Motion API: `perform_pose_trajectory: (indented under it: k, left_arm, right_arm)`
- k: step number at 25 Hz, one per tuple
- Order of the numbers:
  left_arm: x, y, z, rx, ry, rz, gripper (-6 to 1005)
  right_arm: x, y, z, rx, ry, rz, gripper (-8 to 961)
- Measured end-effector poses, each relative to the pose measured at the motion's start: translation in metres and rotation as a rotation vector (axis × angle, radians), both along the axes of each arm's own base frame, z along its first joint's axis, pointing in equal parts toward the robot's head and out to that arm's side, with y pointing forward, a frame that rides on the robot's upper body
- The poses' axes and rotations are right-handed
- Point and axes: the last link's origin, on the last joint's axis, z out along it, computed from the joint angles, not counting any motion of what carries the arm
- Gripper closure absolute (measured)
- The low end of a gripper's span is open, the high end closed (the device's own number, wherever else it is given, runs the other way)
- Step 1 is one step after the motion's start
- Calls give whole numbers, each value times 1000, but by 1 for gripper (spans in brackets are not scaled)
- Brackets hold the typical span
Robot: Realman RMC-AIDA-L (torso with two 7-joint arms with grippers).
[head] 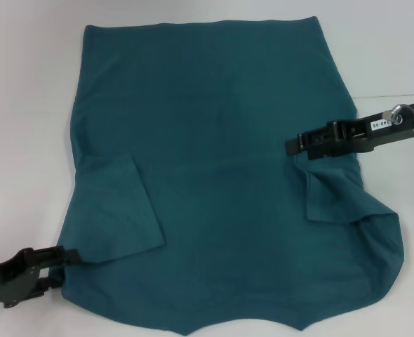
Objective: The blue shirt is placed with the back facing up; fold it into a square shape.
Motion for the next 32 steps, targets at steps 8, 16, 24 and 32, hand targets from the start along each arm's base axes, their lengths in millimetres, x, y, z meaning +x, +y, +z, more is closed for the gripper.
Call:
perform_pose_trajectory:
  k: [8,16,24,32]
  left_arm:
    - [7,5,-7,-23,-8,-30,454]
    - [7,6,-7,-23,-3,-32,473]
    - [9,7,-7,-30,4,-41,605]
    - [12,6,-5,-26,-6,-78,826]
  right_arm:
    - [0,0,1,2,4,-2,267]
    - [0,0,1,3,7,-4,266]
    - [1,0,1,1,6,-2,267]
    - [7,-2,3,14,11,-15,267]
